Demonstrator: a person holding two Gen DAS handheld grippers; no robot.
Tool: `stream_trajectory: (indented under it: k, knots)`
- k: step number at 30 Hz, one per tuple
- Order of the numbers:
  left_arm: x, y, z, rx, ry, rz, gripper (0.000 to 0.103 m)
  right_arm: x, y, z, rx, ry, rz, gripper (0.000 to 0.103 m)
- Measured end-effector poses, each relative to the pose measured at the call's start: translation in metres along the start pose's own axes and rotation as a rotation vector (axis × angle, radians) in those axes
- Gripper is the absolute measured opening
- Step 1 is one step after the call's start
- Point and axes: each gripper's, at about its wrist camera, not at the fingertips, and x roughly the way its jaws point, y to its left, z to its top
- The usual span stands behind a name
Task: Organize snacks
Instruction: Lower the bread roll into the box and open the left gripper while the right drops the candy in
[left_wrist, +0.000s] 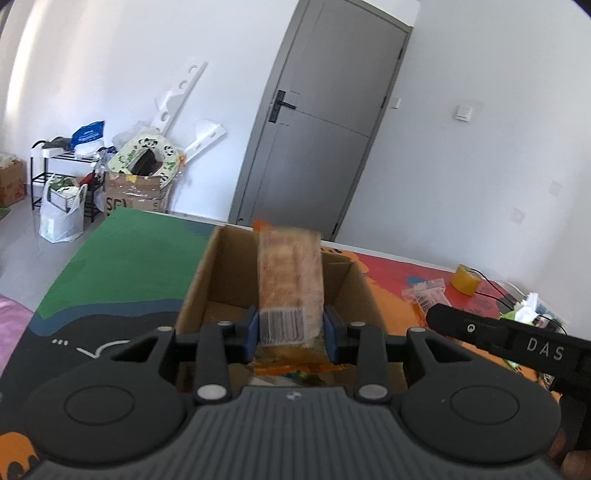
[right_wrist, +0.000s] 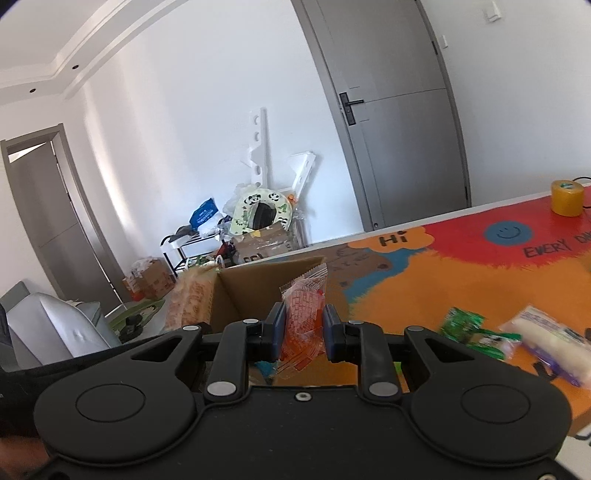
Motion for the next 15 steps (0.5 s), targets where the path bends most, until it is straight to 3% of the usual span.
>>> stream_trajectory:
  k: [3, 6, 8, 10, 13, 15]
  knots:
    - [-0.002, 0.005, 0.004, -0.007, 0.006, 0.008, 0.038, 0.008, 0.008, 0.005, -0.01, -0.001, 0.015, 0.023]
    - [-0.006, 0.01, 0.007, -0.017, -0.005, 0.021, 0.049, 0.014, 0.016, 0.01, -0.018, -0.002, 0.038, 0.025]
    - [-0.009, 0.013, 0.008, -0.02, -0.005, 0.034, 0.06, 0.018, 0.019, 0.012, -0.011, 0.003, 0.05, 0.036]
    - [-0.012, 0.015, 0.008, -0.025, -0.004, 0.044, 0.064, 0.019, 0.021, 0.011, -0.007, 0.0, 0.046, 0.047]
    - [-0.015, 0.016, 0.009, -0.026, -0.011, 0.041, 0.067, 0.015, 0.02, 0.009, -0.006, 0.002, 0.031, 0.051]
    - [-0.016, 0.015, 0.009, -0.018, -0.013, 0.044, 0.068, 0.009, 0.018, 0.007, -0.005, 0.0, 0.015, 0.063]
